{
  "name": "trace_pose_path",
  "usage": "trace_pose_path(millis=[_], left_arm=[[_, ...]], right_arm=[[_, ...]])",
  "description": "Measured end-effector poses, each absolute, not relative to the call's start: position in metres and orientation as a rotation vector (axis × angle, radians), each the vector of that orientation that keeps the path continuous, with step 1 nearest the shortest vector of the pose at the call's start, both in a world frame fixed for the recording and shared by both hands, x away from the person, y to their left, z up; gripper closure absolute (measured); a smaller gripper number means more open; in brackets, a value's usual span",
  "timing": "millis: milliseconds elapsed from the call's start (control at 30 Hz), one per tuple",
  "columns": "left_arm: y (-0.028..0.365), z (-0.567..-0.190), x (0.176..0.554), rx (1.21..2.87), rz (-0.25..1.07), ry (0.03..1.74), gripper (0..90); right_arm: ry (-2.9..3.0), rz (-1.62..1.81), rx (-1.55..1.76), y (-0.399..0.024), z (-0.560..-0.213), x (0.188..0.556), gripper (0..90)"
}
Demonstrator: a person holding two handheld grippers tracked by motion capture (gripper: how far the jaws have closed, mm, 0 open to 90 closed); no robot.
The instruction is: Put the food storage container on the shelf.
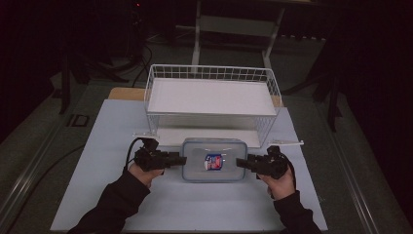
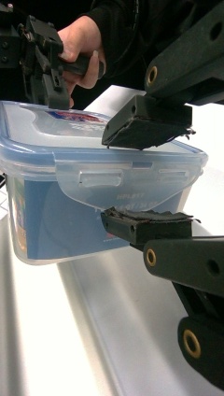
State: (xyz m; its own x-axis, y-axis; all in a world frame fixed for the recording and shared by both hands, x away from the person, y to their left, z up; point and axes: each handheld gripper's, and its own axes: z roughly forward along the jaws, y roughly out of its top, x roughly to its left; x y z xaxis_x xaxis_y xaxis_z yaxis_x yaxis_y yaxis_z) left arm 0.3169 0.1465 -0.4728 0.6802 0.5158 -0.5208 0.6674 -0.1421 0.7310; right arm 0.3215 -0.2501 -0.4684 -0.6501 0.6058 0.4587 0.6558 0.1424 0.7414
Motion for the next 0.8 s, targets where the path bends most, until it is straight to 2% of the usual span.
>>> trace_pose_path(millis=[200,800], left_arm=[[0.148,-0.467,0.328,1.775,-0.132,0.938,57.7],[0.147,-0.482,0.358,1.733,-0.045,0.955,56.6]], right_arm=[[-2.336,-1.597,-1.286,-0.249,-0.464,0.332,46.4],[-2.370,-1.653,-1.282,-0.244,-0.471,0.373,46.2]])
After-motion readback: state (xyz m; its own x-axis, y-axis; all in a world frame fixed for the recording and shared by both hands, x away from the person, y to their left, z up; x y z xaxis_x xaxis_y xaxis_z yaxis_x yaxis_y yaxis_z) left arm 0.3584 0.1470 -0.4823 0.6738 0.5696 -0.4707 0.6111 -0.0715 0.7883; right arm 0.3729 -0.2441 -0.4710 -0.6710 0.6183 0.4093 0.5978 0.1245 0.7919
